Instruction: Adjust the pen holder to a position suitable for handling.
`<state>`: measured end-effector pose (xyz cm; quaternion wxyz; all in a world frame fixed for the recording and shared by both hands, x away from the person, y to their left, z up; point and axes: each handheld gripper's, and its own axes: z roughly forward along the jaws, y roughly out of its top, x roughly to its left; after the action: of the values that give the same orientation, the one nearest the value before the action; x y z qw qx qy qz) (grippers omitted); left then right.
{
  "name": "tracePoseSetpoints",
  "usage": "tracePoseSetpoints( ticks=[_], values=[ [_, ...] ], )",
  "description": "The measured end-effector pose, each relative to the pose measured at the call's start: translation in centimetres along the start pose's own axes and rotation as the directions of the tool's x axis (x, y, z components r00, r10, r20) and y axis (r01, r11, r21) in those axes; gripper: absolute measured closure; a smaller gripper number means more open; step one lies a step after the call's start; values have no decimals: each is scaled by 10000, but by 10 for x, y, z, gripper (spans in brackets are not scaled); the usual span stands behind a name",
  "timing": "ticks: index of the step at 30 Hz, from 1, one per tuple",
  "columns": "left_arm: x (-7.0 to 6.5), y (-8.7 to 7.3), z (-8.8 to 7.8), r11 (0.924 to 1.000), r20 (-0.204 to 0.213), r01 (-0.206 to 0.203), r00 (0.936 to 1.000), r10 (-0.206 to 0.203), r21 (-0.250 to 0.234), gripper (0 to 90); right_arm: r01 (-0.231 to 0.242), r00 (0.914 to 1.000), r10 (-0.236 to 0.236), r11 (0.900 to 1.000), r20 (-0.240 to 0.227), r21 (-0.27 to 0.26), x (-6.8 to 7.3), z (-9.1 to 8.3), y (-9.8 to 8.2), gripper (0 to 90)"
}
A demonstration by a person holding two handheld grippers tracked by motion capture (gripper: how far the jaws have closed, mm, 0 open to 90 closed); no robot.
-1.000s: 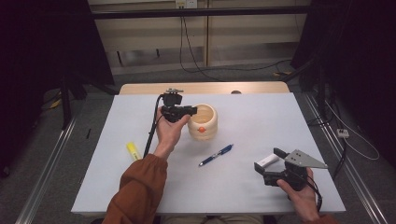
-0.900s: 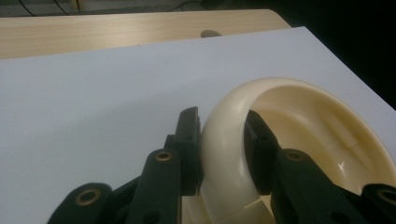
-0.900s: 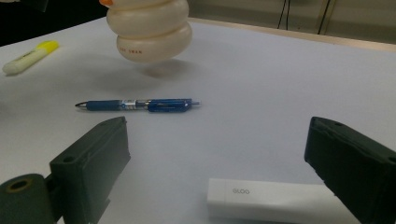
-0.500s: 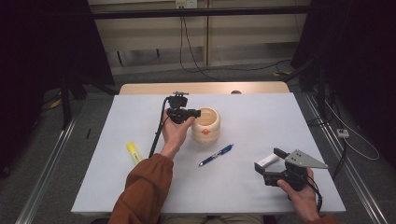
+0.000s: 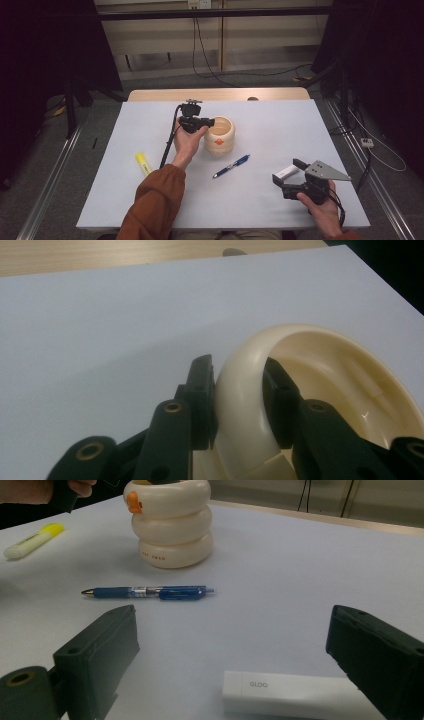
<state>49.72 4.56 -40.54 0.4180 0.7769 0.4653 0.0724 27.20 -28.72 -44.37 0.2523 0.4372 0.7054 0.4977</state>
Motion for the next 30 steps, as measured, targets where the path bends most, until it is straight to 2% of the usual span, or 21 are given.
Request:
tracePoseSetpoints(
  ticks=[3, 5, 7, 11, 15, 16, 18, 20, 23, 27, 30],
  values=[
    [0, -1, -2, 9985, 55, -490, 9988, 491, -235, 556, -8, 10000, 8, 10000, 2, 12, 0, 0, 0, 65],
    [0, -3, -5, 9979, -131, -538, 9985, 533, -366, 473, -1, 10000, 1, 10000, 10, 9, 0, 0, 0, 64],
    [1, -4, -8, 9973, -102, -526, 9986, 522, -510, 357, 2, 10000, -2, 10000, 18, 5, 0, 0, 0, 65],
    [2, -5, -20, 9927, -206, -945, 9954, 933, -746, 225, 35, 10000, -35, 10000, -10, -4, 0, 0, 0, 64],
    [3, -6, -31, 9904, -152, -1008, 9949, 998, -941, 100, 27, 10000, -27, 10000, 22, 7, 0, 0, 0, 65],
    [3, -7, -35, 9895, -100, -915, 9958, 909, -1121, 84, 32, 10000, -32, 10000, 23, 14, 0, 0, 0, 65],
    [5, -10, -44, 9855, 216, -978, 9946, 1017, -1385, 64, 8, 10000, -8, 10000, 45, 11, 0, 0, 0, 65],
    [6, -14, -50, 9811, 281, -1121, 9926, 1179, -1575, 55, -14, 10000, 14, 10000, 63, -2, 0, 0, 1, 65],
    [5, -20, -59, 9745, 349, -1546, 9861, 1622, -1628, 55, -7, 10000, 7, 10000, 60, 18, 1, 0, 1, 65],
    [6, -27, -70, 9718, 333, -1618, 9849, 1698, -1713, 55, -28, 10000, 28, 10000, 53, 19, 1, 1, 1, 65],
    [6, -34, -77, 9673, 325, -1834, 9809, 1919, -1750, 56, -63, 10000, 62, 10000, 45, 56, 0, 3, 1, 64]
  ],
)
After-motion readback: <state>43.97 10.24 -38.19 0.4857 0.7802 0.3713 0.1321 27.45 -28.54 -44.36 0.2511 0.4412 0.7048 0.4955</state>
